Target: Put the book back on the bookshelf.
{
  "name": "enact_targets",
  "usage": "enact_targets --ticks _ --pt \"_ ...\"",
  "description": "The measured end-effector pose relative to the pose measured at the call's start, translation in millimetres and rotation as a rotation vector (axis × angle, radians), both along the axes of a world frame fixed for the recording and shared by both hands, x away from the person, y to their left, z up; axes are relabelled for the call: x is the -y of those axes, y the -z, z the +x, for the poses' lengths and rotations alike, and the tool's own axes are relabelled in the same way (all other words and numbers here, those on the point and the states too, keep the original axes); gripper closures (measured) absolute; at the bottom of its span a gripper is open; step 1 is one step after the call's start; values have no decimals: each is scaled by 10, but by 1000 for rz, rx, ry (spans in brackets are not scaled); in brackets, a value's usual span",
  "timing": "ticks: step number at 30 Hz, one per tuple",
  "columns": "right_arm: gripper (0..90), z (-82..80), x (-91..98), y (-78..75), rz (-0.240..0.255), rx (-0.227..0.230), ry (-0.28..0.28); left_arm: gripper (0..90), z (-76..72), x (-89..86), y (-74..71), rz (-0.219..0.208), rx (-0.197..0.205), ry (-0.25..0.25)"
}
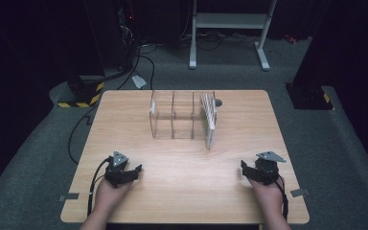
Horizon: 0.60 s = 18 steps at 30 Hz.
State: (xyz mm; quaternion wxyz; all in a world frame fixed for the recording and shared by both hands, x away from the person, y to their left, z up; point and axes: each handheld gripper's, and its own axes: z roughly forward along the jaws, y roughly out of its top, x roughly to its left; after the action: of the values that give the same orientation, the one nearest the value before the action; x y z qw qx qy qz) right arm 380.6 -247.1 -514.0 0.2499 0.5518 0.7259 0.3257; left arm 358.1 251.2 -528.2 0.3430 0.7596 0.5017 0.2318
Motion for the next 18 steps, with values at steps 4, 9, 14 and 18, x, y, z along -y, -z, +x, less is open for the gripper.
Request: enact_targets --ticks 4,9,14,18 --pt "222 13 56 96 -29 -34 21 329 0 2 1 -2 1 -2" --pt "160 75 82 98 -26 -49 -16 328 0 2 1 -2 1 -2" --pt "148 80 52 99 -27 -52 34 328 2 1 2 -5 1 -2" --pt "148 81 55 101 -26 -53 35 328 2 2 2 -5 1 -2"
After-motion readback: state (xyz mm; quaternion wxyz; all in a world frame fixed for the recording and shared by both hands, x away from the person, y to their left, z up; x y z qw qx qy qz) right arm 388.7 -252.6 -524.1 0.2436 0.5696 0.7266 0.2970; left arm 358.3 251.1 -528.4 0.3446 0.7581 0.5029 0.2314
